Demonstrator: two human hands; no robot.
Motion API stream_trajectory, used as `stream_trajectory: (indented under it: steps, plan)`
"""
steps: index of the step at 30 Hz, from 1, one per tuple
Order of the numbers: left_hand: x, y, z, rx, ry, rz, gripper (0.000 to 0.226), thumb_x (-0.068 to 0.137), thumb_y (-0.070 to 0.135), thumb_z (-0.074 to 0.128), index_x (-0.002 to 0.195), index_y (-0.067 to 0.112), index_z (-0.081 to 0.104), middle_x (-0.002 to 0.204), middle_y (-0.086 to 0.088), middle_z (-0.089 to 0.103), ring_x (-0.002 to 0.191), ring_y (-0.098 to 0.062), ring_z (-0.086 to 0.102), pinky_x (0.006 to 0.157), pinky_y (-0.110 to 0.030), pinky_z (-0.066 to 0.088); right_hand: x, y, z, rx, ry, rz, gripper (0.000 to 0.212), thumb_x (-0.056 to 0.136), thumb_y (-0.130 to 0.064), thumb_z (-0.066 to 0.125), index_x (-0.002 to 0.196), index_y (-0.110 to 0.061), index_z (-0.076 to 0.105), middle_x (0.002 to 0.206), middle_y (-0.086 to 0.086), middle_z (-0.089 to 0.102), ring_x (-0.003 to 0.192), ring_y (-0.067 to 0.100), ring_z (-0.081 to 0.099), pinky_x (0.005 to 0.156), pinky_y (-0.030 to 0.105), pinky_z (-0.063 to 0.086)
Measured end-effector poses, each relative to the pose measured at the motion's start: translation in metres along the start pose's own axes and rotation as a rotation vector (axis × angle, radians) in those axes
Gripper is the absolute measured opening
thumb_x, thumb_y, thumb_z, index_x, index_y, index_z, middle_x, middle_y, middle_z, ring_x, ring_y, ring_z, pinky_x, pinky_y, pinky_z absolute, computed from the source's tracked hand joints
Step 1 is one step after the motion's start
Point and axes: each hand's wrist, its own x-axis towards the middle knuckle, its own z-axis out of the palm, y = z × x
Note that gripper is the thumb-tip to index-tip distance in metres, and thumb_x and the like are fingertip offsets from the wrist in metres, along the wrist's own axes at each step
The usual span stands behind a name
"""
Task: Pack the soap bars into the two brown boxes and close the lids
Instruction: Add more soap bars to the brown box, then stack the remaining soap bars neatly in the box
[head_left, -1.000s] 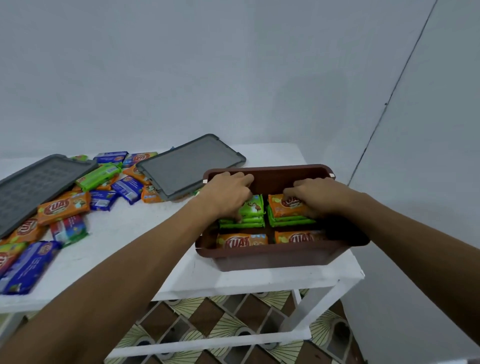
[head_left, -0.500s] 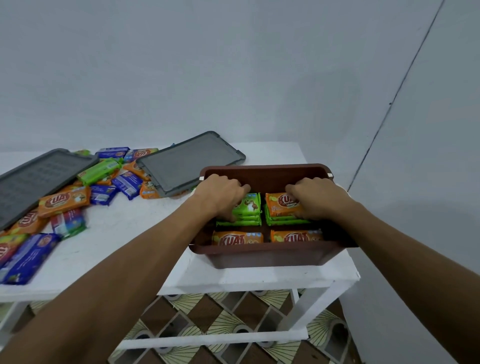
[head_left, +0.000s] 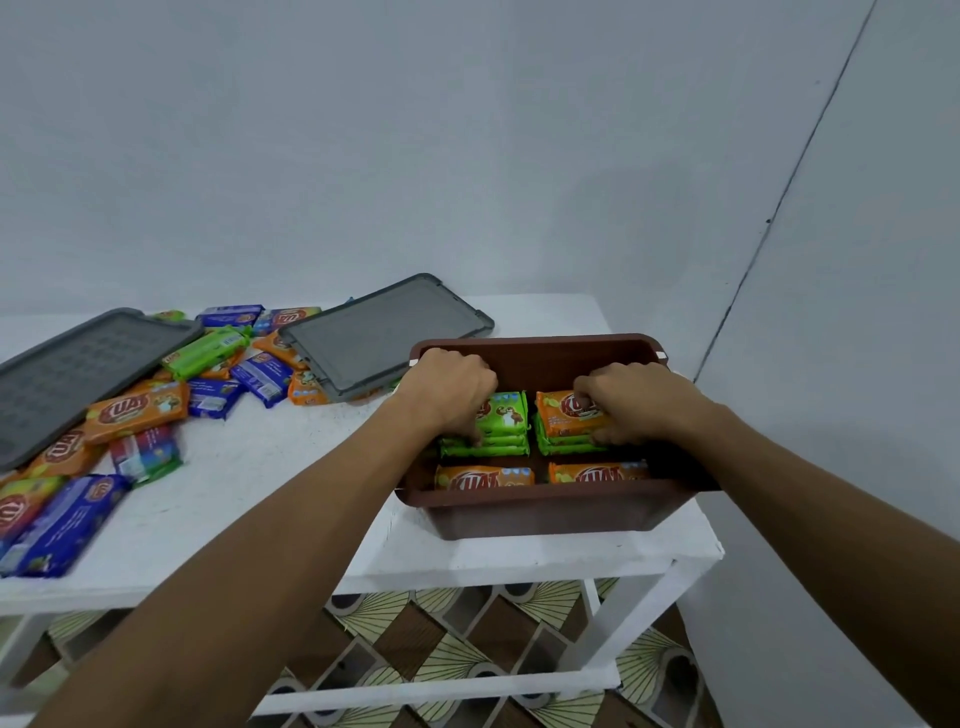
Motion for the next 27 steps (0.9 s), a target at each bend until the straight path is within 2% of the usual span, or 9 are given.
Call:
stream_trajectory:
  steps: [3, 8, 11, 13, 15, 17, 19, 22, 27]
  plan:
    - [-0.003, -0.003, 0.001, -0.002, -0.001, 0.012, 0.064, 0.065, 0.066, 0.074, 0.107, 0.020, 0.063, 0.105, 0.001, 0.062, 0.089, -0.023, 0.063, 0.068, -0.038, 0.053, -0.001, -0.003, -0.003, -0.033, 0.023, -0.022, 0.055, 0.080, -0.051, 0.066, 0.125, -0.025, 0.050, 0.118, -0.003, 0.058, 0.099, 0.017, 0.059, 0.075, 0.031, 0.048]
    - [-0.017, -0.015, 0.009, -0.010, 0.005, 0.038, 0.061, 0.066, 0.063, 0.074, 0.110, 0.022, 0.062, 0.107, 0.004, 0.061, 0.094, -0.021, 0.062, 0.064, -0.036, 0.046, 0.002, -0.016, -0.006, -0.023, -0.001, -0.028, 0.057, 0.080, -0.054, 0.065, 0.126, -0.025, 0.048, 0.118, -0.004, 0.056, 0.102, 0.016, 0.056, 0.077, 0.030, 0.044]
    - [-0.029, -0.029, 0.014, -0.123, 0.014, 0.020, 0.060, 0.067, 0.069, 0.070, 0.106, 0.024, 0.062, 0.105, 0.005, 0.060, 0.094, -0.020, 0.060, 0.066, -0.035, 0.045, 0.010, -0.030, -0.009, -0.001, 0.003, -0.038, 0.055, 0.078, -0.059, 0.064, 0.122, -0.029, 0.050, 0.114, -0.006, 0.056, 0.101, 0.015, 0.055, 0.081, 0.033, 0.046]
    - [-0.040, -0.041, 0.016, -0.276, 0.080, -0.013, 0.054, 0.073, 0.069, 0.064, 0.103, 0.024, 0.062, 0.104, 0.005, 0.061, 0.095, -0.019, 0.059, 0.074, -0.037, 0.050, 0.017, -0.041, -0.014, 0.046, 0.037, -0.040, 0.049, 0.077, -0.064, 0.060, 0.113, -0.032, 0.053, 0.108, -0.009, 0.056, 0.098, 0.014, 0.054, 0.080, 0.036, 0.047]
    - [-0.053, -0.052, 0.020, -0.466, 0.193, -0.044, 0.044, 0.084, 0.059, 0.060, 0.104, 0.020, 0.063, 0.104, 0.003, 0.062, 0.094, -0.019, 0.056, 0.079, -0.038, 0.049, 0.025, -0.053, -0.020, 0.120, 0.091, -0.044, 0.042, 0.078, -0.065, 0.056, 0.106, -0.034, 0.054, 0.102, -0.010, 0.055, 0.095, 0.013, 0.054, 0.075, 0.037, 0.047]
    - [-0.071, -0.068, 0.032, -0.607, 0.335, -0.048, 0.035, 0.092, 0.047, 0.055, 0.104, 0.016, 0.063, 0.102, 0.000, 0.060, 0.093, -0.018, 0.053, 0.077, -0.034, 0.045, 0.038, -0.075, -0.030, 0.170, 0.172, -0.070, 0.032, 0.082, -0.058, 0.057, 0.101, -0.033, 0.055, 0.098, -0.011, 0.057, 0.092, 0.013, 0.055, 0.072, 0.037, 0.048]
    - [-0.087, -0.080, 0.044, -0.614, 0.439, -0.032, 0.033, 0.095, 0.041, 0.048, 0.107, 0.014, 0.062, 0.103, -0.001, 0.058, 0.094, -0.016, 0.051, 0.077, -0.032, 0.043, 0.047, -0.095, -0.042, 0.216, 0.263, -0.085, 0.019, 0.086, -0.047, 0.058, 0.096, -0.031, 0.056, 0.093, -0.012, 0.059, 0.087, 0.013, 0.056, 0.068, 0.035, 0.048]
    - [-0.120, -0.112, 0.076, -0.583, 0.424, -0.072, 0.030, 0.094, 0.034, 0.051, 0.115, 0.014, 0.059, 0.111, -0.003, 0.056, 0.099, -0.017, 0.051, 0.081, -0.034, 0.047, 0.066, -0.129, -0.058, 0.282, 0.379, -0.071, 0.007, 0.088, -0.036, 0.057, 0.089, -0.029, 0.057, 0.084, -0.012, 0.058, 0.080, 0.013, 0.055, 0.062, 0.032, 0.044]
    - [-0.188, -0.182, 0.139, -0.432, 0.282, -0.181, 0.033, 0.090, 0.035, 0.058, 0.116, 0.015, 0.061, 0.113, -0.004, 0.057, 0.104, -0.025, 0.054, 0.081, -0.043, 0.048, 0.099, -0.202, -0.082, 0.358, 0.463, -0.123, 0.006, 0.087, -0.031, 0.056, 0.086, -0.026, 0.058, 0.083, -0.007, 0.061, 0.078, 0.014, 0.054, 0.062, 0.034, 0.047]
